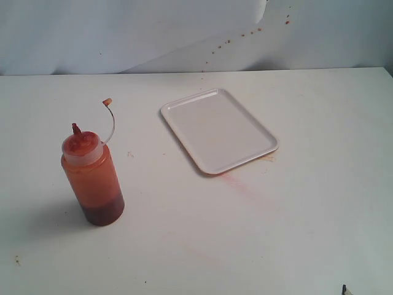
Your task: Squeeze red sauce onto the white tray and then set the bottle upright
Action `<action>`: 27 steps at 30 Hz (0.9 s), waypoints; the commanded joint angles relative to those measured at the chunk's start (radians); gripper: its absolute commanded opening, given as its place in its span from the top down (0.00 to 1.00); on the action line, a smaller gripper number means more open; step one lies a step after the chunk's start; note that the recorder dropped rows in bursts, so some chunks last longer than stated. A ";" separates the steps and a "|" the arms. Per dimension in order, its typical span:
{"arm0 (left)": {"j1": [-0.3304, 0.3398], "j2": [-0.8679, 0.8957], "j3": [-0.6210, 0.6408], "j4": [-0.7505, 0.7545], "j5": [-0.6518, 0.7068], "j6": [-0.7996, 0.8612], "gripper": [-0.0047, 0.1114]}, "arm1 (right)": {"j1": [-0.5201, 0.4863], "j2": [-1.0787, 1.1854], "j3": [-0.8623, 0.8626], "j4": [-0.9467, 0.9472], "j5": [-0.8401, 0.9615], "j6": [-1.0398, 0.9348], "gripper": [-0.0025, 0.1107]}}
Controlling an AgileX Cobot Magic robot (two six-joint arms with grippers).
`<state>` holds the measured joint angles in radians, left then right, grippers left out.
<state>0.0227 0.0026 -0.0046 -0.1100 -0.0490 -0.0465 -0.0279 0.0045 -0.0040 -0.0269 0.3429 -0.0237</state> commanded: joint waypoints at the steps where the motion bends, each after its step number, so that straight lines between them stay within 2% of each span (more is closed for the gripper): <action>1: 0.000 -0.003 0.005 -0.013 -0.058 -0.003 0.96 | -0.006 -0.005 0.004 -0.006 -0.001 0.001 0.98; 7: 0.000 -0.003 0.005 -0.013 -0.069 -0.003 0.96 | -0.006 -0.005 0.004 -0.006 -0.001 0.001 0.98; 10: 0.000 -0.003 0.005 -0.013 -0.119 -0.024 0.96 | -0.006 -0.005 0.004 -0.006 -0.001 0.001 0.98; 15: 0.000 -0.003 0.005 -0.008 -0.200 -0.296 0.96 | -0.006 -0.005 0.004 -0.006 -0.001 0.001 0.98; 18: 0.000 -0.003 0.005 0.051 -0.300 -0.315 0.96 | -0.006 -0.005 0.004 -0.006 -0.001 0.001 0.98; 21: 0.000 -0.003 0.005 0.110 -0.446 -0.319 0.96 | -0.006 -0.005 0.004 -0.006 -0.001 0.001 0.98; 22: 0.000 -0.003 0.005 0.174 -0.534 -0.319 0.96 | -0.006 -0.005 0.004 -0.006 -0.001 0.001 0.98; 25: 0.000 0.007 0.005 0.229 -0.609 -0.317 0.96 | -0.006 -0.005 0.004 -0.006 -0.001 0.001 0.98; 27: 0.000 0.036 0.003 0.251 -0.599 -0.311 0.96 | -0.006 -0.005 0.004 -0.006 -0.001 0.001 0.98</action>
<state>0.0227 0.0076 -0.0046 0.0927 -0.6185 -0.3551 -0.0279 0.0045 -0.0040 -0.0269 0.3429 -0.0237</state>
